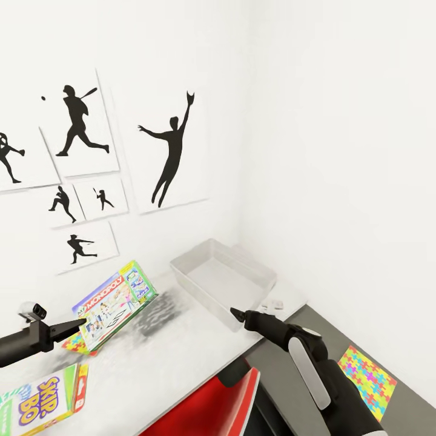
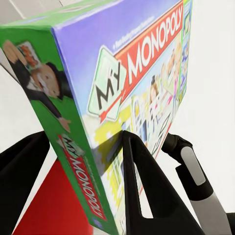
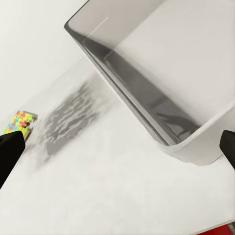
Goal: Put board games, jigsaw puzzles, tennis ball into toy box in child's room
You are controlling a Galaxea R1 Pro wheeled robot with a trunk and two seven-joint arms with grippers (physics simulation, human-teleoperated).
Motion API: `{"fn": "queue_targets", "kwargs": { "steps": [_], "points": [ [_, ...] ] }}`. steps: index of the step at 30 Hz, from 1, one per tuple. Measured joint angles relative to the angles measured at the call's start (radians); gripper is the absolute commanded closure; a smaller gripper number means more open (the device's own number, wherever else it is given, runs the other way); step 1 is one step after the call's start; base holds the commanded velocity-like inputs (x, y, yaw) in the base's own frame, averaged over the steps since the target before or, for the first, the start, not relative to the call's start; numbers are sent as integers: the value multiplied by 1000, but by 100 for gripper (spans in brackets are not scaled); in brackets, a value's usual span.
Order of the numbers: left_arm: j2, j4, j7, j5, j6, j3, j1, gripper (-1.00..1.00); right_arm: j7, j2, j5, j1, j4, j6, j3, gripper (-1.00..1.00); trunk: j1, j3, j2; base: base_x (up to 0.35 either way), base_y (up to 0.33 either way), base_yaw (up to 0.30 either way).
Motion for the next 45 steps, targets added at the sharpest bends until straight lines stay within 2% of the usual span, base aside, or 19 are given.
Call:
{"fn": "queue_targets", "kwargs": {
  "steps": [37, 42, 45],
  "points": [
    [-1, 0, 1, -1, -1, -1, 0, 100, 2, -2, -3, 1, -11, 0, -4, -100, 0, 0, 0, 33, 0, 0],
    [-2, 0, 1, 1, -1, -1, 0, 100, 0, -6, -7, -1, -13, 18, -18, -100, 0, 0, 0, 0, 0, 0],
    [-4, 0, 5, -1, 0, 1, 0, 100, 0, -11, -8, -1, -50, 51, -39, -100, 0, 0, 0, 0, 0, 0]
  ]
}}
